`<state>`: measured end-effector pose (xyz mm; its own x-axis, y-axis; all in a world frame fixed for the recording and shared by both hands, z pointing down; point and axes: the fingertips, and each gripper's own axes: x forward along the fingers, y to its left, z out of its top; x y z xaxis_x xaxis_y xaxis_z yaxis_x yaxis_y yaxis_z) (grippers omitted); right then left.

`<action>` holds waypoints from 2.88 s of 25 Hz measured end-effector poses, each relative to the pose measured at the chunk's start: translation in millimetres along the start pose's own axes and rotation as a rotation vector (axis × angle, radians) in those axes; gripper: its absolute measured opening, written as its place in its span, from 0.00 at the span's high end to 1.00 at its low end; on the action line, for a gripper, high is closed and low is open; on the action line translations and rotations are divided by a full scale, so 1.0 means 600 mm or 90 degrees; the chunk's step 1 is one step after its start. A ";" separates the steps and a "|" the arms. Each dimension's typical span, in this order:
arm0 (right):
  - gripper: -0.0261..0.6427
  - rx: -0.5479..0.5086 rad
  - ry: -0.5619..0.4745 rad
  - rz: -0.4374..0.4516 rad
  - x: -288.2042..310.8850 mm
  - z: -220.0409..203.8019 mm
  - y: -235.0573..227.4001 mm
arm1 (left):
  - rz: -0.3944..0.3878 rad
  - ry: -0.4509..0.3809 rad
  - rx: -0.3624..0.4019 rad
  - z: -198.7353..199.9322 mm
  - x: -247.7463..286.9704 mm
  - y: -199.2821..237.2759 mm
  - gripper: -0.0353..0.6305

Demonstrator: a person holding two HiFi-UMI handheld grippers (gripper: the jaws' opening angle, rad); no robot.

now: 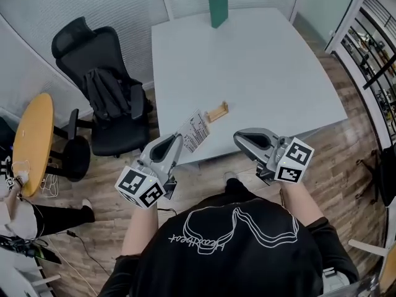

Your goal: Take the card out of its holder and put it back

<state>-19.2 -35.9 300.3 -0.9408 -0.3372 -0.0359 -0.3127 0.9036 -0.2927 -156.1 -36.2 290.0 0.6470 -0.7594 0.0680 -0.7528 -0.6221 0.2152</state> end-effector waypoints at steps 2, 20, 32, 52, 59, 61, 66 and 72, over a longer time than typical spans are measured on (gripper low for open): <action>0.95 -0.013 0.000 0.003 -0.006 0.001 0.019 | -0.004 0.007 -0.002 -0.010 -0.004 -0.017 0.91; 0.95 0.030 0.000 -0.032 -0.024 -0.033 0.012 | -0.048 0.033 -0.030 -0.049 0.000 -0.043 0.91; 0.95 0.047 0.025 -0.037 -0.023 -0.043 -0.037 | -0.050 0.018 -0.025 -0.015 0.051 -0.008 0.91; 0.95 0.074 0.055 -0.034 -0.019 -0.038 -0.157 | -0.075 0.006 0.058 0.060 0.202 0.070 0.91; 0.95 0.107 0.054 -0.045 -0.021 -0.037 -0.205 | -0.116 0.018 0.042 0.037 0.249 0.098 0.91; 0.95 0.119 0.052 -0.045 -0.018 -0.034 -0.216 | -0.125 0.027 0.044 0.029 0.259 0.108 0.91; 0.95 0.140 0.052 -0.047 -0.007 -0.042 -0.240 | -0.128 0.043 0.039 0.000 0.282 0.141 0.91; 0.95 0.159 0.056 -0.051 -0.008 -0.056 -0.248 | -0.141 0.055 0.029 -0.039 0.296 0.154 0.91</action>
<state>27.7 -160.0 376.1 -0.9258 -0.3701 0.0767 -0.3541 0.7783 -0.5185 -107.7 -224.1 344.6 0.8031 -0.5860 0.1081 -0.5953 -0.7809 0.1894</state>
